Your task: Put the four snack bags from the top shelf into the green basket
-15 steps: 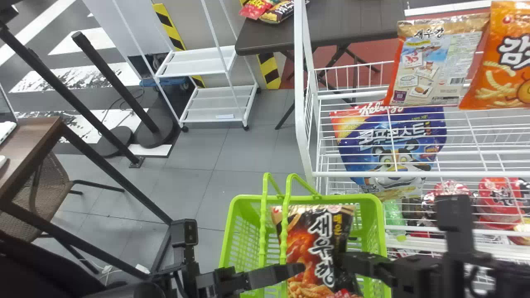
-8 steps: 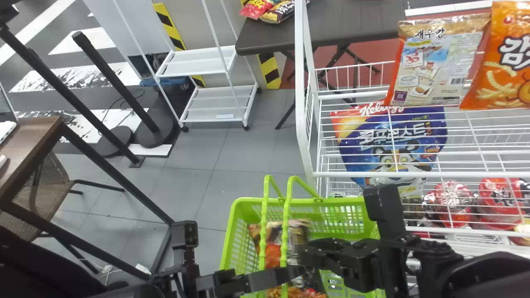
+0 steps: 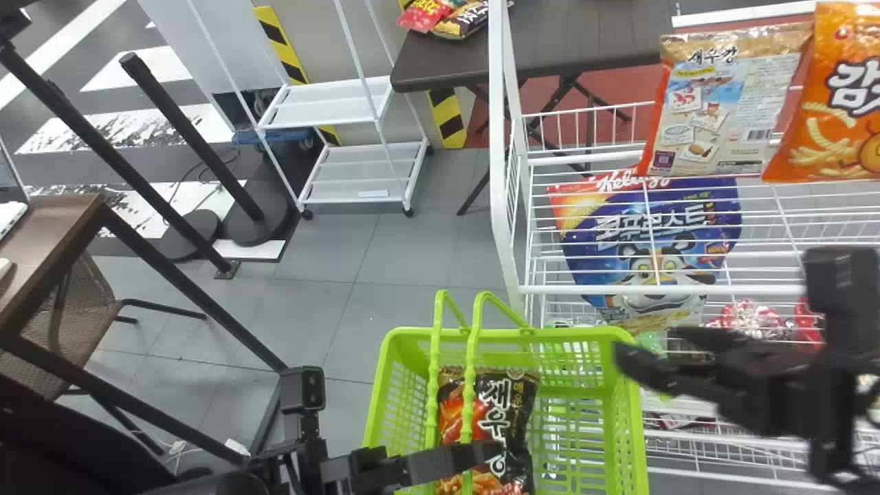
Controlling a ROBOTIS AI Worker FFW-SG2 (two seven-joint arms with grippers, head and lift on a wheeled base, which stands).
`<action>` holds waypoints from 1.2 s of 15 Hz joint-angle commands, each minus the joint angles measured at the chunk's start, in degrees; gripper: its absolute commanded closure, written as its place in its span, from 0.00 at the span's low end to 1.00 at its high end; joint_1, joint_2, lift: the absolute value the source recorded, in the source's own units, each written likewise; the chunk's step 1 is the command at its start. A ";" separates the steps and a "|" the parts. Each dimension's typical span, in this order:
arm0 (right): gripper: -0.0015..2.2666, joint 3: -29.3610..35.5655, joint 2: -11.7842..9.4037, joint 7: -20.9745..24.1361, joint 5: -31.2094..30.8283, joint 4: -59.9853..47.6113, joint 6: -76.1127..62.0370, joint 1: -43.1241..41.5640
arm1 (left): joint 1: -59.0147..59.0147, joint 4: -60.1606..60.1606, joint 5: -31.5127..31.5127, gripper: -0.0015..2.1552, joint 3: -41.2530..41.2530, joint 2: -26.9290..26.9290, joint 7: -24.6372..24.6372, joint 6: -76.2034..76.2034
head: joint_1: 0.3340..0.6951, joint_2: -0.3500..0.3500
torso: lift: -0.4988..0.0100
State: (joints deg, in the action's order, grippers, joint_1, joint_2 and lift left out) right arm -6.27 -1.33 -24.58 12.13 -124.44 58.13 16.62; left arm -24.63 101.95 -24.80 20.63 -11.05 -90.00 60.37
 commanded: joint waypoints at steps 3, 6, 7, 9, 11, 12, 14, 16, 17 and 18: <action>0.03 4.68 0.02 3.22 -3.69 6.23 -4.03 -9.94 | -0.07 0.09 -0.33 1.00 -0.06 -0.20 -0.57 0.06 | 1.00 0.76 | 0.98; 0.03 3.63 0.10 5.77 -4.13 19.32 -15.46 -19.25 | -0.60 0.18 -0.68 1.00 0.56 -0.29 -0.57 -0.11 | 1.00 0.66 | 0.98; 0.03 2.93 0.28 6.47 -4.13 23.89 -18.79 -22.15 | -0.60 0.18 -0.77 1.00 0.64 -0.20 -0.57 -0.11 | 1.00 0.65 | 0.98; 0.03 0.20 0.37 9.90 -5.27 32.95 -23.54 -28.39 | -0.69 0.09 -0.77 1.00 0.64 -0.20 -0.57 -0.11 | 1.00 0.64 | 0.98; 0.03 -2.70 0.46 12.80 -8.35 39.80 -28.46 -32.79 | -0.69 -0.08 -0.77 1.00 0.82 -0.20 -0.57 -0.11 | 1.00 0.65 | 0.98; 0.03 -3.23 0.72 14.03 -9.93 43.49 -29.87 -34.90 | -0.69 -0.17 -0.77 1.00 0.91 -0.20 -0.57 -0.11 | 1.00 0.65 | 0.98; 0.03 -4.81 1.07 16.58 -11.51 49.73 -31.45 -38.50 | -0.69 -0.43 -0.77 1.00 1.17 -0.20 -0.57 -0.11 | 1.00 0.65 | 0.98; 0.05 -6.13 1.39 17.90 -12.74 54.74 -31.28 -41.93 | -0.69 -0.43 -0.77 1.00 1.26 -0.20 -0.57 -0.11 | 1.00 0.65 | 0.98; 0.13 -6.39 1.39 17.72 -12.74 56.15 -31.28 -42.72 | -0.69 -0.52 -0.77 1.00 1.35 -0.20 -0.57 -0.11 | 1.00 0.65 | 0.98; 0.31 -6.92 1.39 17.37 -12.74 56.59 -31.10 -43.25 | -0.69 -0.52 -0.77 1.00 1.26 -0.20 -0.57 -0.11 | 1.00 0.66 | 0.98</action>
State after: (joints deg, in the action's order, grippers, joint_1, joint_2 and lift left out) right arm -12.58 -0.02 -6.94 -0.46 -69.31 26.84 -25.50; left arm -25.31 101.48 -25.58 21.89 -11.25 -90.00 60.25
